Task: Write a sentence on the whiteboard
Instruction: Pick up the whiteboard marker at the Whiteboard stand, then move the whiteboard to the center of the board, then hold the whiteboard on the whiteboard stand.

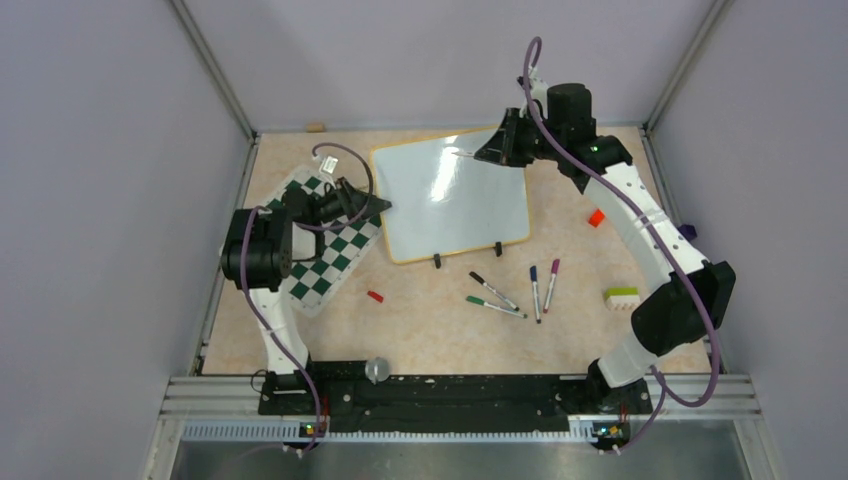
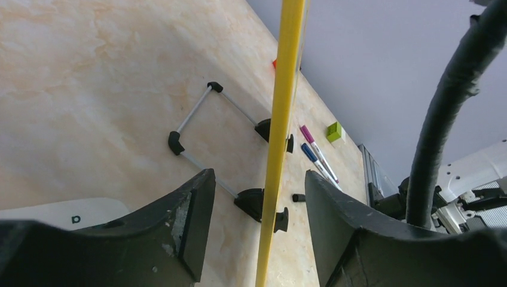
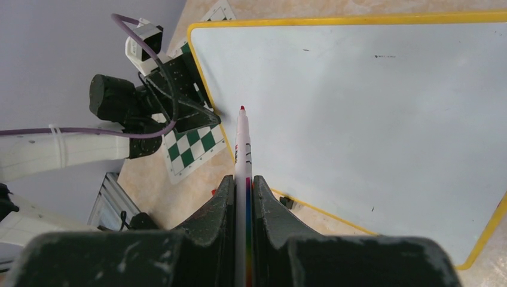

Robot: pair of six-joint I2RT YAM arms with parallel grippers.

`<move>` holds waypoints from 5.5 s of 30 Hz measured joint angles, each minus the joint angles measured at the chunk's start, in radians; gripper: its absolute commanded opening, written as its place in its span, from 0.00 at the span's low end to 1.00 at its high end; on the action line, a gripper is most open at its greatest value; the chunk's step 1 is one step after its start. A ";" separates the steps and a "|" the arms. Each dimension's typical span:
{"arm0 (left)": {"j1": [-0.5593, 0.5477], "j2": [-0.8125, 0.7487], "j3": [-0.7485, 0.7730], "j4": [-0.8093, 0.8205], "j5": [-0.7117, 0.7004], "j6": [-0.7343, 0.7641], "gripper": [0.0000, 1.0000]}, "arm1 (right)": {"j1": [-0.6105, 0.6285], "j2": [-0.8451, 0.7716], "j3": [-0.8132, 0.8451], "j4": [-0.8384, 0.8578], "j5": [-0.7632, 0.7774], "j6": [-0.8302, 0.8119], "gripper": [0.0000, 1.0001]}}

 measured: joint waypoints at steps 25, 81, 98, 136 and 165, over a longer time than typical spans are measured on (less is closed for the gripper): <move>-0.023 0.047 0.053 0.014 0.102 0.028 0.00 | 0.000 0.000 -0.043 0.053 -0.023 0.003 0.00; -0.177 -0.059 -0.047 -0.076 -0.075 0.147 0.00 | 0.003 -0.103 -0.129 0.013 0.138 -0.052 0.00; -0.177 0.031 -0.066 0.159 -0.094 0.010 0.00 | 0.187 -0.093 -0.073 0.031 0.272 -0.138 0.00; -0.198 0.030 -0.025 0.137 -0.061 0.023 0.00 | 0.348 0.104 0.077 0.064 0.456 -0.289 0.00; -0.196 0.030 0.055 -0.008 0.019 0.074 0.00 | 0.297 0.073 0.050 0.056 0.459 -0.235 0.00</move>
